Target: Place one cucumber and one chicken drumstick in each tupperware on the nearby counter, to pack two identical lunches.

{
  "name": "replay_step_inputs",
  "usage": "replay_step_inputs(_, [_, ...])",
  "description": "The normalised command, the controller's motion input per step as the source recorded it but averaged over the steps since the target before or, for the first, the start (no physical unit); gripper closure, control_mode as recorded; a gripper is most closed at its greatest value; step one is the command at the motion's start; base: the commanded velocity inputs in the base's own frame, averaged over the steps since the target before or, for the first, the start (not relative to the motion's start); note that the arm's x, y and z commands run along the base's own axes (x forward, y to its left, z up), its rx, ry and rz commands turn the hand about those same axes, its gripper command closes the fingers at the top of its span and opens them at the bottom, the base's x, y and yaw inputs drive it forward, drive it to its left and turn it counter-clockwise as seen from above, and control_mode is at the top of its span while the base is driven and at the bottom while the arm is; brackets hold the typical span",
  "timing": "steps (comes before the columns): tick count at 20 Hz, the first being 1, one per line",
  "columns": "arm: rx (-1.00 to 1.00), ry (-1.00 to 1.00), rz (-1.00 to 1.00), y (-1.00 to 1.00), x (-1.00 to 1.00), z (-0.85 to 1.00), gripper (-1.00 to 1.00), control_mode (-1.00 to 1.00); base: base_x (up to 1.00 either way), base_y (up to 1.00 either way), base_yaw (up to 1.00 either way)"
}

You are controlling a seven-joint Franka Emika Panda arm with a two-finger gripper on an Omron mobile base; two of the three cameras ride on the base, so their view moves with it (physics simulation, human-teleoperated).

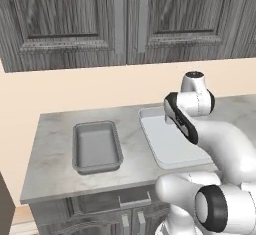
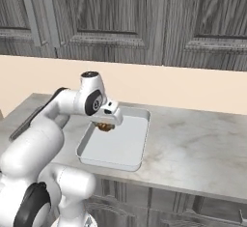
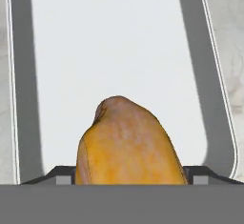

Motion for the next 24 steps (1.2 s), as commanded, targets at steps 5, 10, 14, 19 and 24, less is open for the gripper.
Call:
replay_step_inputs(5, [0.12, 0.04, 0.00, -0.09, 0.21, -0.64, 1.00, -1.00, 0.00, 0.00, 0.00])
replay_step_inputs(10, [0.01, 0.00, -0.02, -0.06, 0.90, -0.41, 1.00, -1.00, 0.00, 0.00, 0.00])
replay_step_inputs(14, [0.00, 0.00, -0.01, -0.01, 1.00, -0.30, 1.00, -1.00, 0.00, 0.00, 0.00])
replay_step_inputs(19, [-0.03, -0.02, -0.04, 0.00, 0.78, -0.28, -1.00, -1.00, 0.00, 0.00, 0.00])
replay_step_inputs(24, [-0.02, -0.02, -0.02, 0.00, 0.16, -0.08, -1.00, -1.00, 0.00, 0.00, 0.00])
